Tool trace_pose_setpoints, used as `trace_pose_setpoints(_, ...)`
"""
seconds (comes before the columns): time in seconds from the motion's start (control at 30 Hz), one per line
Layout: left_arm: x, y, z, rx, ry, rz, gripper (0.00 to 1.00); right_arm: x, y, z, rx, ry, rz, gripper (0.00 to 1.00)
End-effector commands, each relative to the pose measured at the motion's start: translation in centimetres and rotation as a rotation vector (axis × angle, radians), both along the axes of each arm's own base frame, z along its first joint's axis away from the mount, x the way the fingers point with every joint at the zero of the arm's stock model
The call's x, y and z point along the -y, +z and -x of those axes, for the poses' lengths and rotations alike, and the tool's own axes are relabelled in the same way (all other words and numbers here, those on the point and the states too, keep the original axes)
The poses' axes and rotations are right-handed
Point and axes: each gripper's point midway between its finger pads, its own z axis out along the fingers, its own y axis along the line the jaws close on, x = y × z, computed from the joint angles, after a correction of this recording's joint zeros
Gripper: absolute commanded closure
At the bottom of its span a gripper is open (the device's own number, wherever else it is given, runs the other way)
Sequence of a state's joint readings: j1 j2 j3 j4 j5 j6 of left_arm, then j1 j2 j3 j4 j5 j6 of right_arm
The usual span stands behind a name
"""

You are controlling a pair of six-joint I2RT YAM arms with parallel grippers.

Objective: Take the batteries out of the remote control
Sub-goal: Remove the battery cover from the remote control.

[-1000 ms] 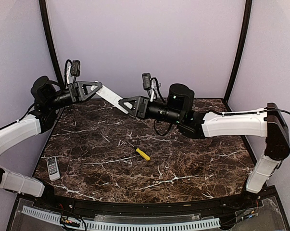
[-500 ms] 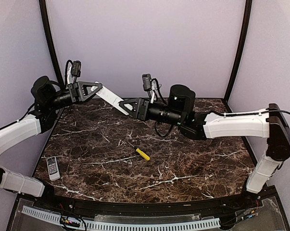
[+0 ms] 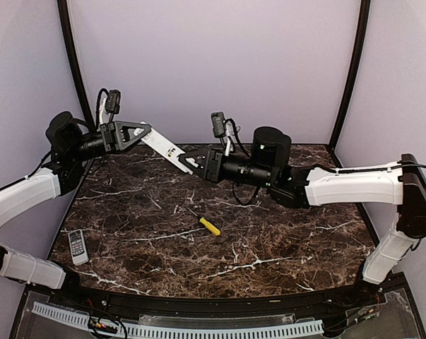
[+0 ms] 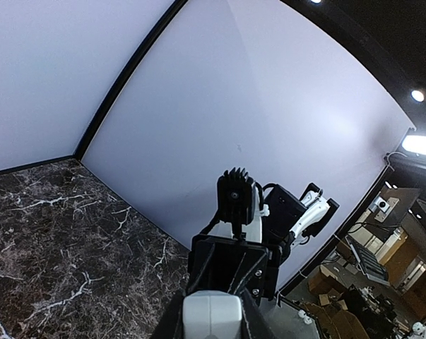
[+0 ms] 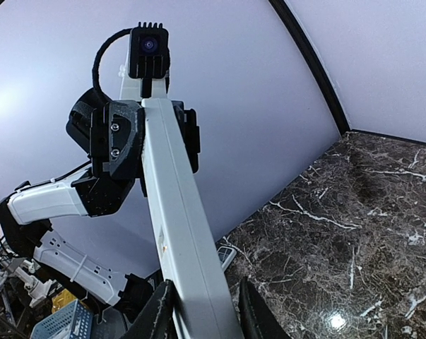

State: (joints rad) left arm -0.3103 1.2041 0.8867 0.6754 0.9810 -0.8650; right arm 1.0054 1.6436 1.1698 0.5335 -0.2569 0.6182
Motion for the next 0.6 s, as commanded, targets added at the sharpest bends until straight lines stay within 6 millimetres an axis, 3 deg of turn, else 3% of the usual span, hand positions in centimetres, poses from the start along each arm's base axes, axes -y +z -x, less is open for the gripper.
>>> trace_pose_setpoints(0.0,-0.7,2.1,0.8,0.092,0.007,0.032,1.00,0.6,-3.0,-1.0,-0.059,-0.054,0.092,0.71)
trace_pose_setpoints(0.57,-0.4,1.7,0.4,0.054,-0.007,0.036,1.00,-0.7,-3.8,-1.7,-0.138,-0.042,0.095,0.65)
